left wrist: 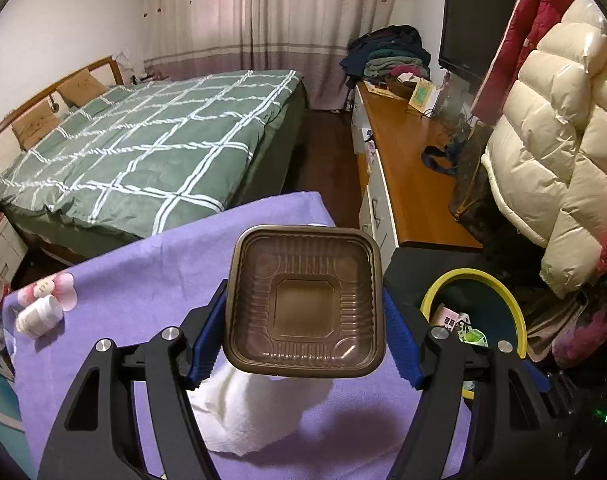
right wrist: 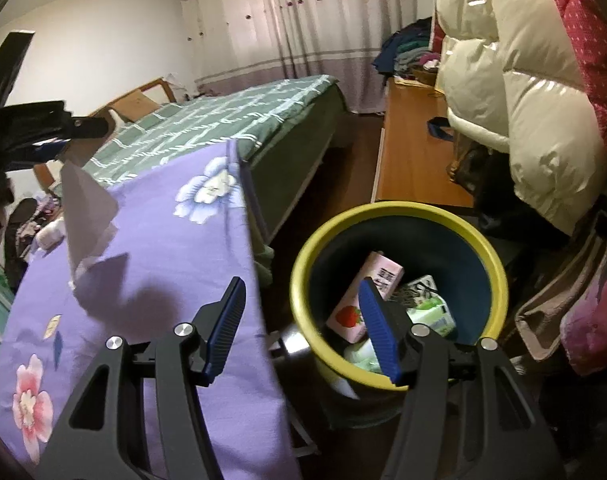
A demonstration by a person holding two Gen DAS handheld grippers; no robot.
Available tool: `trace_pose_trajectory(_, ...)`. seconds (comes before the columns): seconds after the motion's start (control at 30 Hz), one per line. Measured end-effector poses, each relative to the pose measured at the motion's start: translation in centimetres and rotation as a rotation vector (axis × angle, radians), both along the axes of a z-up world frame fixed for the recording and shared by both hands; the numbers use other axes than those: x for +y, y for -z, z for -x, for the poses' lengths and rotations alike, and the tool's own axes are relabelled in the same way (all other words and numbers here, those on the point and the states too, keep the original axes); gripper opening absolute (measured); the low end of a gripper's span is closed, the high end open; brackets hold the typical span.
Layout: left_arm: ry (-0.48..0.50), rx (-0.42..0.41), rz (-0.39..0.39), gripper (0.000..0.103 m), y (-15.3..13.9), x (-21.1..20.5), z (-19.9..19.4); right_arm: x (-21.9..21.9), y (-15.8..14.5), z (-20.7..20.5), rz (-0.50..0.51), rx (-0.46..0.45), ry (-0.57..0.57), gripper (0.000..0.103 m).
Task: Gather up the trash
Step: 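Lift the brown tray with the left gripper while the right gripper grasps the white tissue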
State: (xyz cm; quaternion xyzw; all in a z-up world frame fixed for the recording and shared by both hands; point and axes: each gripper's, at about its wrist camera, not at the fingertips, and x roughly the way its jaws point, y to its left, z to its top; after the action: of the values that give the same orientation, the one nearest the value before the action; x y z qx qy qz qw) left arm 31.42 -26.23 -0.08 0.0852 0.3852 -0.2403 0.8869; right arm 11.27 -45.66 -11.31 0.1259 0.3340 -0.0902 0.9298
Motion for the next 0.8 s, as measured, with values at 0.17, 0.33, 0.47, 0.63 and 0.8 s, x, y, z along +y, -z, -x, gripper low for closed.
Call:
trace_pose_trajectory(0.17, 0.014, 0.015, 0.0, 0.07, -0.4, -0.1, 0.3, 4.4, -1.1, -0.2, -0.052, -0.07, -0.148, 0.056)
trace_pose_trajectory(0.33, 0.025, 0.018, 0.008, 0.07, -0.6, 0.1, 0.7, 8.8, -1.1, -2.2, -0.131, -0.116, -0.259, 0.056)
trace_pose_trajectory(0.47, 0.039, 0.004, 0.02, 0.07, -1.4, 0.5, 1.5, 11.0, -1.7, -4.4, -0.184, -0.141, -0.301, 0.056)
trace_pose_trajectory(0.63, 0.041, -0.001, 0.046, 0.07, -2.0, 1.6, 1.7, 12.7, -2.8, -5.9, -0.203, -0.189, -0.292, 0.056)
trace_pose_trajectory(0.8, 0.047, 0.007, 0.076, 0.07, -2.2, 2.5, 2.0, 13.1, -2.7, -7.3, -0.212, -0.18, -0.281, 0.047)
